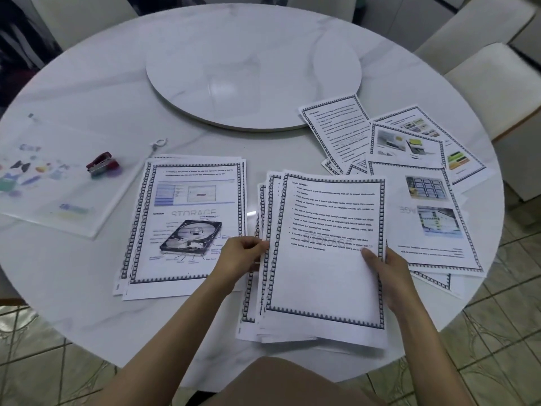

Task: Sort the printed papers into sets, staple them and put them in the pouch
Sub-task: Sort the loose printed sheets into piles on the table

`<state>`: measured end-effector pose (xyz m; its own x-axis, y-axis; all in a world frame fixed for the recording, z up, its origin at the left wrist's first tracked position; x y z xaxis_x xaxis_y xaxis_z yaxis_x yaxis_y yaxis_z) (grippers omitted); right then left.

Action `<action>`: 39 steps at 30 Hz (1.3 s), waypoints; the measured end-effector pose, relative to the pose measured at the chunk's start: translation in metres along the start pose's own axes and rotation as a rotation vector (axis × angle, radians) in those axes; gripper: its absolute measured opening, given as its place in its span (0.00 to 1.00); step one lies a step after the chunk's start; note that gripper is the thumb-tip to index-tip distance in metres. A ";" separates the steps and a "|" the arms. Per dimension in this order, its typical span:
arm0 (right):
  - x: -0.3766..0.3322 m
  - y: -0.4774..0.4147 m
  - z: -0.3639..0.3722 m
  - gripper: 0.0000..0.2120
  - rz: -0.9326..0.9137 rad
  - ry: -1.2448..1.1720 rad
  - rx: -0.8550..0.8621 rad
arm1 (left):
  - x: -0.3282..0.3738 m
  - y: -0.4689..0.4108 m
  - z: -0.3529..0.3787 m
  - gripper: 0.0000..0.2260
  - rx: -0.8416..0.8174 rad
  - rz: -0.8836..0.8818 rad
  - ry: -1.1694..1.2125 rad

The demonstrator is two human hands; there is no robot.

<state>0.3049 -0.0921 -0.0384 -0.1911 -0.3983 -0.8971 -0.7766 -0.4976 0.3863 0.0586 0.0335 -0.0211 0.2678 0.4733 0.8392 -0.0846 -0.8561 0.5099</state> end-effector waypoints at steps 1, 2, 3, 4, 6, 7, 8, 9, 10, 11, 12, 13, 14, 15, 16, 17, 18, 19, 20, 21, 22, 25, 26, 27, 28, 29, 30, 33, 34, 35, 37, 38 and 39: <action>0.000 0.001 0.000 0.07 -0.006 0.003 -0.001 | -0.002 -0.002 0.000 0.06 0.016 -0.007 -0.010; -0.001 0.001 0.001 0.09 -0.016 0.011 -0.001 | -0.003 -0.003 0.000 0.06 0.028 -0.012 -0.023; -0.002 0.002 0.001 0.10 -0.028 0.021 0.001 | -0.005 -0.005 0.000 0.08 0.037 -0.016 -0.038; -0.003 0.002 0.002 0.11 -0.040 0.032 0.003 | -0.006 -0.007 -0.001 0.09 0.044 -0.022 -0.051; -0.004 0.001 0.002 0.10 -0.051 0.043 0.006 | -0.008 -0.008 -0.002 0.13 0.057 -0.034 -0.055; -0.004 0.001 0.002 0.10 -0.055 0.046 0.006 | -0.009 -0.008 -0.003 0.14 0.062 -0.040 -0.053; -0.004 0.001 0.002 0.10 -0.059 0.052 0.007 | -0.009 -0.007 -0.003 0.15 0.067 -0.046 -0.049; -0.005 0.001 0.002 0.09 -0.064 0.062 0.010 | -0.010 -0.008 -0.003 0.16 0.071 -0.053 -0.044; -0.005 0.000 0.002 0.09 -0.069 0.071 0.012 | -0.011 -0.008 -0.002 0.16 0.075 -0.058 -0.035; -0.006 0.000 0.001 0.10 -0.074 0.079 0.016 | -0.012 -0.009 -0.003 0.16 0.077 -0.059 -0.025; -0.007 -0.001 0.001 0.10 -0.077 0.086 0.017 | -0.012 -0.009 -0.003 0.16 0.076 -0.056 -0.021; -0.008 -0.001 0.000 0.11 -0.082 0.090 0.018 | -0.013 -0.009 -0.003 0.16 0.074 -0.053 -0.019; -0.009 -0.002 -0.001 0.11 -0.086 0.094 0.019 | -0.013 -0.009 -0.003 0.15 0.071 -0.055 -0.016; -0.010 -0.002 -0.002 0.12 -0.087 0.095 0.018 | -0.014 -0.009 -0.004 0.14 0.069 -0.061 -0.013; -0.010 -0.003 -0.002 0.13 -0.086 0.096 0.016 | -0.014 -0.009 -0.004 0.14 0.071 -0.068 -0.014; -0.010 -0.004 -0.002 0.13 -0.084 0.100 0.015 | -0.015 -0.009 -0.005 0.15 0.073 -0.072 -0.025; -0.011 -0.004 -0.002 0.13 -0.083 0.107 0.012 | -0.015 -0.009 -0.005 0.16 0.076 -0.073 -0.043; -0.011 -0.004 -0.001 0.13 -0.082 0.115 0.008 | -0.015 -0.009 -0.005 0.18 0.080 -0.069 -0.063; -0.011 -0.004 0.000 0.13 -0.080 0.119 0.002 | -0.015 -0.010 -0.005 0.20 0.085 -0.062 -0.085; -0.012 -0.004 0.002 0.13 -0.073 0.120 -0.002 | -0.015 -0.010 -0.006 0.21 0.092 -0.055 -0.106; -0.013 -0.004 0.003 0.12 -0.060 0.119 -0.008 | -0.015 -0.010 -0.006 0.22 0.099 -0.051 -0.118; -0.013 -0.004 0.006 0.08 -0.009 0.111 -0.030 | -0.015 -0.012 -0.007 0.19 0.096 -0.058 -0.062; -0.013 -0.005 0.006 0.07 -0.001 0.118 -0.026 | -0.014 -0.012 -0.007 0.15 0.081 -0.054 -0.034; -0.012 -0.006 0.006 0.07 0.004 0.124 -0.014 | -0.013 -0.011 -0.007 0.11 0.061 -0.051 -0.010; -0.011 -0.007 0.005 0.08 0.008 0.128 0.001 | -0.011 -0.010 -0.008 0.08 0.044 -0.048 0.008; -0.011 -0.008 0.004 0.08 0.012 0.128 0.014 | -0.011 -0.009 -0.008 0.06 0.038 -0.043 0.017; -0.010 -0.009 0.002 0.08 0.013 0.127 0.024 | -0.011 -0.009 -0.009 0.05 0.040 -0.036 0.015; -0.011 -0.009 -0.002 0.05 -0.003 0.119 0.054 | -0.010 -0.010 -0.010 0.04 0.046 -0.024 -0.031; -0.012 -0.009 -0.003 0.05 -0.013 0.116 0.061 | -0.010 -0.010 -0.010 0.05 0.050 -0.026 -0.045; -0.013 -0.008 -0.004 0.05 -0.023 0.114 0.065 | -0.010 -0.010 -0.010 0.05 0.055 -0.030 -0.056; -0.013 -0.009 -0.006 0.06 -0.038 0.112 0.072 | -0.009 -0.010 -0.009 0.06 0.069 -0.039 -0.074; -0.012 -0.010 -0.007 0.06 -0.042 0.111 0.077 | -0.009 -0.010 -0.009 0.06 0.082 -0.033 -0.088; -0.012 -0.010 -0.008 0.07 -0.043 0.106 0.082 | -0.009 -0.010 -0.009 0.06 0.101 -0.014 -0.108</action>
<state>0.3199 -0.0882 -0.0303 -0.0957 -0.4594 -0.8831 -0.8302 -0.4527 0.3255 0.0477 0.0391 -0.0321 0.3708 0.4652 0.8038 0.0159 -0.8686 0.4953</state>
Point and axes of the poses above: each hand's wrist, its own y-axis away from the middle knuckle, its own z-axis out of the palm, x = y × z, the point moved 1 cm from there along -y, towards the middle knuckle, and after that the axes turned 15 degrees about x, right-handed, at the moved point
